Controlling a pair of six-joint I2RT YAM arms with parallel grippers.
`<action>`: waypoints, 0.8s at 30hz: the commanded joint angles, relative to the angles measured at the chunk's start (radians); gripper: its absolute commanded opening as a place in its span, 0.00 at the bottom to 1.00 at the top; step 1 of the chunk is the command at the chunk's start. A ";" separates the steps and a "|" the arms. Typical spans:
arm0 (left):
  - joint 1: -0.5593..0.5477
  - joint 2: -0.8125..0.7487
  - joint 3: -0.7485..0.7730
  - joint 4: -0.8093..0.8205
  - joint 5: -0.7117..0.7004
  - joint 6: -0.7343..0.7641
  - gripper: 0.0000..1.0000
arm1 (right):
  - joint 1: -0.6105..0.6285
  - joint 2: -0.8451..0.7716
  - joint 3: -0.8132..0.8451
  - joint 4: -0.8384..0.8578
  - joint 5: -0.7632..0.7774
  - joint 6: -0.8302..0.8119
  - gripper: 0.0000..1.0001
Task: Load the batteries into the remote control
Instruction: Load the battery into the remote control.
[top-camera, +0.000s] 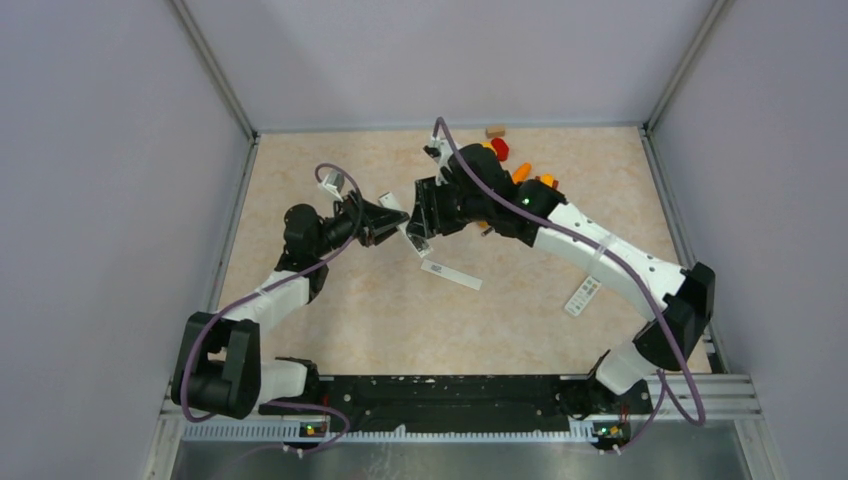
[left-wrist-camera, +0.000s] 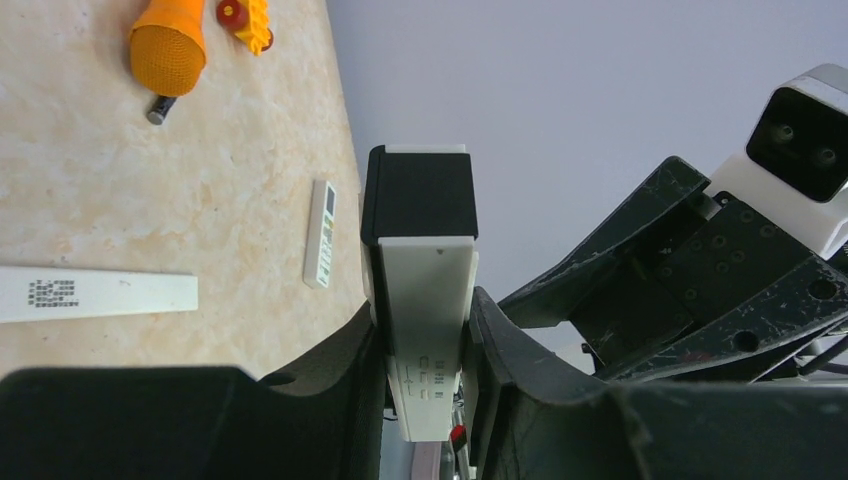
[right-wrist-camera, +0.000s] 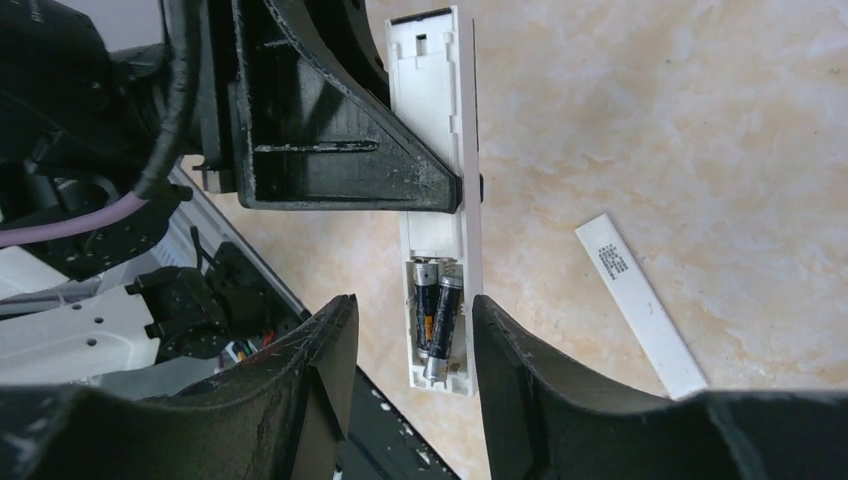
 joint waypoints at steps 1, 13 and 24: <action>0.010 0.006 -0.004 0.130 0.042 -0.076 0.00 | 0.001 -0.102 -0.043 0.122 0.033 0.030 0.47; 0.028 0.002 -0.020 0.312 0.049 -0.320 0.00 | 0.001 -0.386 -0.437 0.519 0.123 0.262 0.70; 0.028 -0.028 -0.012 0.278 0.020 -0.437 0.00 | 0.001 -0.457 -0.716 1.053 0.031 0.479 0.70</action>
